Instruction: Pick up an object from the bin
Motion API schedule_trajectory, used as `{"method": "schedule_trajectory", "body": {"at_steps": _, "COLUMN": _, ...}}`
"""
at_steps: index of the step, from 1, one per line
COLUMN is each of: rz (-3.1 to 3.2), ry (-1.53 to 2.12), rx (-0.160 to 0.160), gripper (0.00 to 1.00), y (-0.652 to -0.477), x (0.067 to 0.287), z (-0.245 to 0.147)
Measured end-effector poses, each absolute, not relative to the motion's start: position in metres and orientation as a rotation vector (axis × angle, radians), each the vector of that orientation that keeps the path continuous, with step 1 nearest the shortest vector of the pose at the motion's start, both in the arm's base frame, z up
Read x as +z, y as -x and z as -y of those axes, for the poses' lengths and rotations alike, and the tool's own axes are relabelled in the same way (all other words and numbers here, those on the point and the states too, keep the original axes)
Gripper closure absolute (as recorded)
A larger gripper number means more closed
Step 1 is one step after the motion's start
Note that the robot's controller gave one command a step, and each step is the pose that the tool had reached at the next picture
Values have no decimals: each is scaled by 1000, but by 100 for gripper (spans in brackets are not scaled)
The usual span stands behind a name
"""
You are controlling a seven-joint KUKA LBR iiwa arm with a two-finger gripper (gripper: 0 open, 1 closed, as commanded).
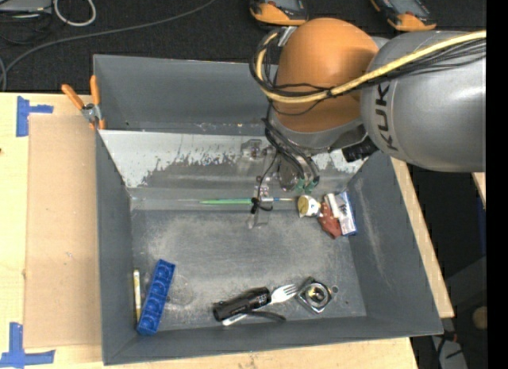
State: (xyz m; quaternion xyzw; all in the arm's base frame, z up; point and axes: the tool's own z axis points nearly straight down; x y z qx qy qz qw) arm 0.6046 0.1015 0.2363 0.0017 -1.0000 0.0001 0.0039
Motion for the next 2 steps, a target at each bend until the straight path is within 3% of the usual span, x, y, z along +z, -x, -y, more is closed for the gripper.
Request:
{"method": "schedule_trajectory", "body": {"at_steps": 1, "rz": 3142, "ry": -1, "rx": -1, "gripper": 0, "y": -606, "x": 241, "z": -101}}
{"method": "schedule_trajectory", "body": {"at_steps": 2, "rz": 3117, "ry": -358, "rx": -1, "gripper": 0, "y": -605, "x": 289, "z": -108}}
